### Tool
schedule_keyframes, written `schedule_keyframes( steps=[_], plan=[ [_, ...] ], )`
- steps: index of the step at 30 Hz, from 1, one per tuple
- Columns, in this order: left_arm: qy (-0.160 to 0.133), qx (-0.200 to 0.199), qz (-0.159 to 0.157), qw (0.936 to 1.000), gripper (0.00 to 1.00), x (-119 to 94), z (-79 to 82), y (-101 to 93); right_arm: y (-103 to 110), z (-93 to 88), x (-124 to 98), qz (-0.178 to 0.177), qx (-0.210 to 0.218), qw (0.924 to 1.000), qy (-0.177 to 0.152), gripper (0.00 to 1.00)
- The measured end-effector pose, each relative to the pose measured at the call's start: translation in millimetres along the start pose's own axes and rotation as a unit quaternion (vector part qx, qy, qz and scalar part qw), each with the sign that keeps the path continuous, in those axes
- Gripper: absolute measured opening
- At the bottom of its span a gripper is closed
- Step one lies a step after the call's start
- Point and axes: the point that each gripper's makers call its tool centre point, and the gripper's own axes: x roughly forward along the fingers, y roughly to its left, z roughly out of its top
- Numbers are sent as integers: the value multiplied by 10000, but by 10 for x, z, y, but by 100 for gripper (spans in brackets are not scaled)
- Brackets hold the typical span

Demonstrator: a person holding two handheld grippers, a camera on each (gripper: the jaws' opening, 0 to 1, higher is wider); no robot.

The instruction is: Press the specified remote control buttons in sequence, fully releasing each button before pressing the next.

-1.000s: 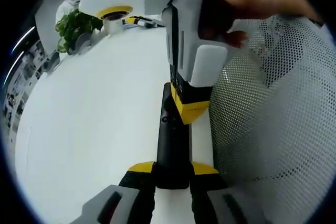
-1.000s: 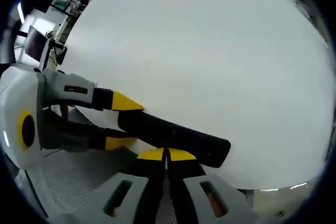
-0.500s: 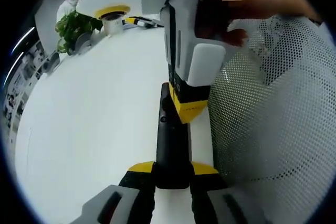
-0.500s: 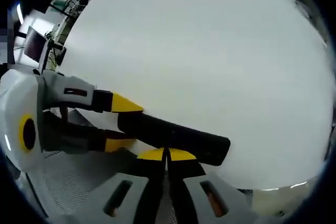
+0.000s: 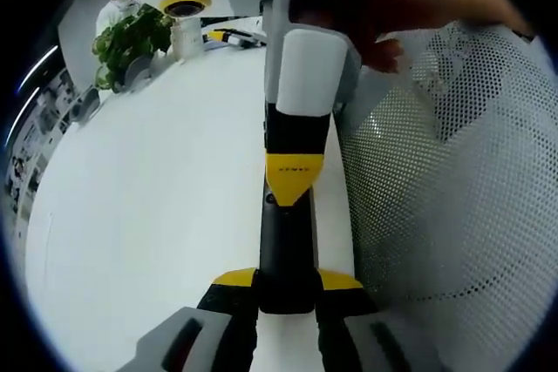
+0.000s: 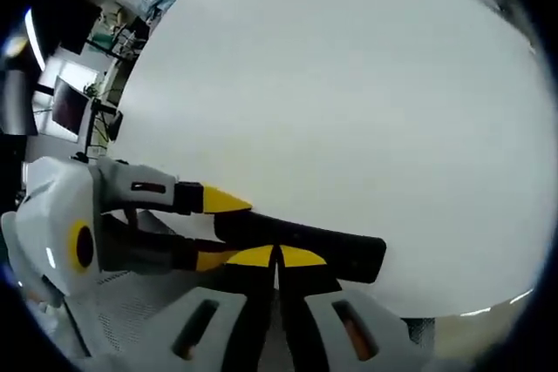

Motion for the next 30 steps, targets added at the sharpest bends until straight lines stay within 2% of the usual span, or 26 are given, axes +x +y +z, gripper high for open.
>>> schedule_keyframes(
  steps=[9,13,23,27,28,30],
  plan=[
    [-58,-17,-2,10000,25,6,5,0,12,-14,69,-38,-110,9999,101,0],
    [-97,-21,-9,9999,25,5,6,1,-27,-26,119,-200,-250,9993,178,0],
    [-186,-20,-27,9998,25,2,6,2,-9,-23,100,-240,-547,9982,28,0],
    [-425,31,-70,9991,25,-3,5,6,-2,-3,111,-257,-631,9977,-41,0],
    [-606,-53,-63,9981,26,15,43,7,-1,-2,111,-269,-648,9975,-34,0],
    [-656,8,-97,9978,27,31,64,-12,-13,1,114,-264,-633,9976,-28,0]
  ],
)
